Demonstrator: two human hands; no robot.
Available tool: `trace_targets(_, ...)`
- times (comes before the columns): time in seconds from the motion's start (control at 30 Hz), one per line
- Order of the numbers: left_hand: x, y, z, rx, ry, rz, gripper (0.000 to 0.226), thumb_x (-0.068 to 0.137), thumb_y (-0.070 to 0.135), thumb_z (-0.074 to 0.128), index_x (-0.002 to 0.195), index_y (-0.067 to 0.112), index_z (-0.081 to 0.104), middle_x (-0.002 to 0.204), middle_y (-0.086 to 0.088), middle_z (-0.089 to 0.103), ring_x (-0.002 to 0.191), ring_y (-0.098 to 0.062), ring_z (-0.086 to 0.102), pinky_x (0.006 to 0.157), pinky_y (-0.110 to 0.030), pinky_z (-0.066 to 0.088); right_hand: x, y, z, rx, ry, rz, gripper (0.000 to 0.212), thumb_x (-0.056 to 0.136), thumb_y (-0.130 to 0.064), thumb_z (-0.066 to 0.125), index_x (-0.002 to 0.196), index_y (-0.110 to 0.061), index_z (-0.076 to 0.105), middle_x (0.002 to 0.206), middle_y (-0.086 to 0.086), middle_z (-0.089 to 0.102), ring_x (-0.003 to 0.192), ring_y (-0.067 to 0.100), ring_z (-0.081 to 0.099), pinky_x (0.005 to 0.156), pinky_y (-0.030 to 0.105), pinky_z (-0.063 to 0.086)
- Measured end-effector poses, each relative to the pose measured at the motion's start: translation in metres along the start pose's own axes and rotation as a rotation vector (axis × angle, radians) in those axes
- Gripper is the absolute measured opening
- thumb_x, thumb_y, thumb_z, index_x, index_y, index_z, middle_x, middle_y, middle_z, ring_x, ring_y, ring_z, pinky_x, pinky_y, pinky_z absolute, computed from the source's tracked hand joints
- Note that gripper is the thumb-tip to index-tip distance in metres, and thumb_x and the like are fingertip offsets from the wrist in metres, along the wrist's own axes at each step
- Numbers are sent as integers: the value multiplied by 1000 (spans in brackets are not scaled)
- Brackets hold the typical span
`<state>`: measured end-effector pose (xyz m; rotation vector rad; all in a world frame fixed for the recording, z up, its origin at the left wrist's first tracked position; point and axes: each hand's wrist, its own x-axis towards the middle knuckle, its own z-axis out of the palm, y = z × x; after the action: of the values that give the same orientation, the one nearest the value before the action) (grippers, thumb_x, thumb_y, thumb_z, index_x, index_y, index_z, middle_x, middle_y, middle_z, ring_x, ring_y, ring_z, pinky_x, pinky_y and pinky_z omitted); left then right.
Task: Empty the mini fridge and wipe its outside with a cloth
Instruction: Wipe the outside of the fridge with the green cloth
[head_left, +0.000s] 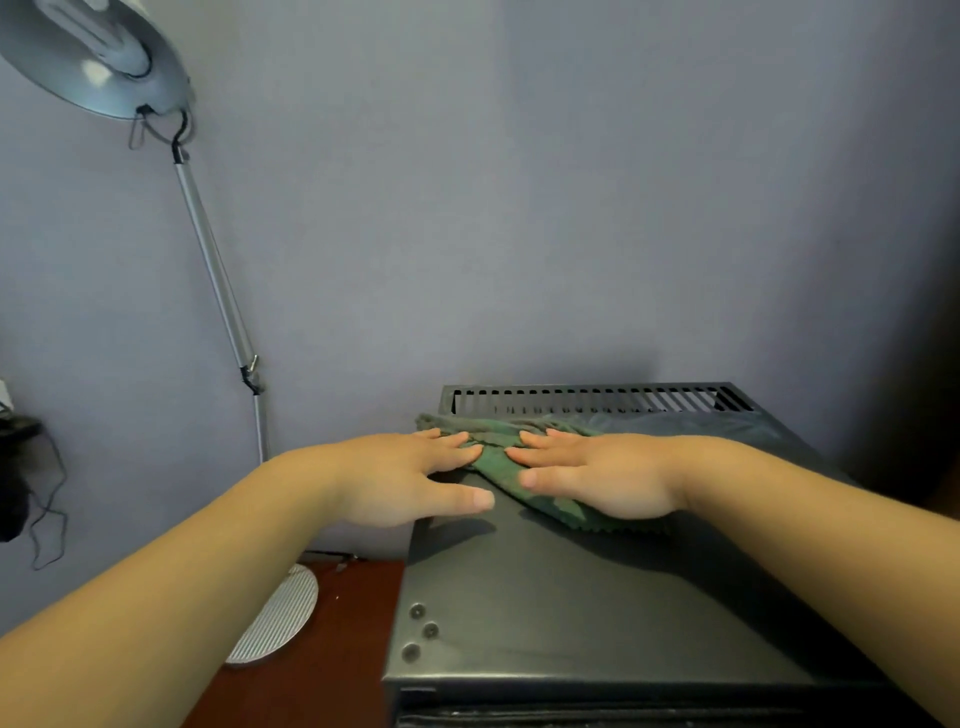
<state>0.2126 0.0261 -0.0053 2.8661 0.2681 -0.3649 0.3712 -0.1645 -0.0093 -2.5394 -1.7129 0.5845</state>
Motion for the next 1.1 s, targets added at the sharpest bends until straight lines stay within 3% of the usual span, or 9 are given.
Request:
trace_targets(0.13,18,28,-4,31,-54,-4,97,72,91,31,157,46,15,163,27,1,152,-1,-4,126,-42,3,-17,28,-1,13,14,14,63,99,-69,24,157,-47,14,166,-21,0,153,4,-6,126,39,-2)
trace_targets(0.77,111,194,4,111,-77,73,83,89,78,39,158,45,8,164,25,-2,152,-2,-4,126,-39,2,-124,185,-5,32,47,91,61,100,-69,21,156,-48,12,165,-22,0,153,2,-6,125,36,-1)
trace_targets(1.1,132,218,8,151,-53,70,85,89,80,38,158,43,5,165,22,-4,153,-6,-3,126,-40,2,-131,211,-13,65,70,107,63,98,-70,25,156,-46,20,166,-21,6,153,3,-2,123,33,1)
